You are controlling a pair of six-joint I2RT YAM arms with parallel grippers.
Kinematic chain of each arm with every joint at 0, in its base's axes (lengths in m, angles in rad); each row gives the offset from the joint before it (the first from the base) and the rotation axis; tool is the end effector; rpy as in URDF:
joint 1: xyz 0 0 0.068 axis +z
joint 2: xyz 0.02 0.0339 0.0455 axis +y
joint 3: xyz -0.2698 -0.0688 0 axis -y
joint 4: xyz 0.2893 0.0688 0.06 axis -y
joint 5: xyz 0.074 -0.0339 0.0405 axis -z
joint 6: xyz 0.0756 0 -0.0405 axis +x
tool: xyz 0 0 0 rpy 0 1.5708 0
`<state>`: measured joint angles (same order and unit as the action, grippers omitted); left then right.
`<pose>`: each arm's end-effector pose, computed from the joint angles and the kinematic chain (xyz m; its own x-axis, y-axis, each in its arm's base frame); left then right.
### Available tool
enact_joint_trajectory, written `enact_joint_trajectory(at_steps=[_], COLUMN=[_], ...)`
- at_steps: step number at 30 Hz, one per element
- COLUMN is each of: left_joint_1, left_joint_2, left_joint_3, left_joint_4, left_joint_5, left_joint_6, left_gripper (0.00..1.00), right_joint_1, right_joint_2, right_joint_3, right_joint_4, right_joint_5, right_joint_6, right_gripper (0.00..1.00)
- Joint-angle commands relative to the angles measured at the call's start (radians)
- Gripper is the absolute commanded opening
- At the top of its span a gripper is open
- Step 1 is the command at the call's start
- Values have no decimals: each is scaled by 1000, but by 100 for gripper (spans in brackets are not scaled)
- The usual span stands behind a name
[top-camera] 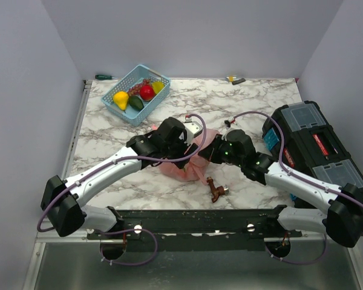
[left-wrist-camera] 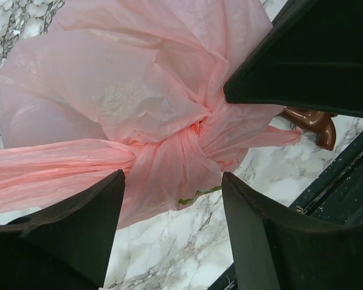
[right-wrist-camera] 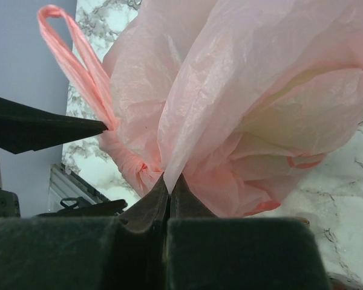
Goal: Take the fake fruits out of the plastic bag
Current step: Untie the plastic bag at the center of the board.
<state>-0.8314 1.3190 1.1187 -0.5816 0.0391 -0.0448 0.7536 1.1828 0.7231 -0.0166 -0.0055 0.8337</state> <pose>0.2366 -0.2638 0.2707 -0.5082 0.4909 -0.7076 0.7350 0.6755 -0.0593 0.2453 0.2307 0.2201 -0.7340 0.3266 -0.5955 -0.2148 0.7202 0.6597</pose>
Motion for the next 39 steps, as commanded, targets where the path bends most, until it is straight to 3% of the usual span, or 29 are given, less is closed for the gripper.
enact_joint_trajectory(at_steps=[1, 13, 21, 25, 33, 39], left_joint_1=[-9, -20, -20, -20, -20, -20], left_joint_2=[28, 83, 46, 8, -19, -46], left_joint_3=[45, 56, 57, 37, 27, 15], left_joint_4=[-48, -69, -67, -54, -45, -35], left_joint_5=[-60, -156, -226, -244, -287, -416], left_joint_6=[4, 2, 8, 27, 40, 29], left_gripper=[65, 64, 38, 17, 0, 0], right_joint_1=[3, 4, 4, 4, 3, 3], right_joint_2=[-11, -21, -37, -71, -141, -153], right_joint_3=[23, -16, 3, -13, -10, 5], right_joint_4=[47, 110, 40, -23, -130, -180], right_joint_5=[-44, -150, -76, -15, 147, 177], right_joint_6=[-16, 25, -29, -36, -112, -97], right_gripper=[1, 1, 1, 1, 1, 1])
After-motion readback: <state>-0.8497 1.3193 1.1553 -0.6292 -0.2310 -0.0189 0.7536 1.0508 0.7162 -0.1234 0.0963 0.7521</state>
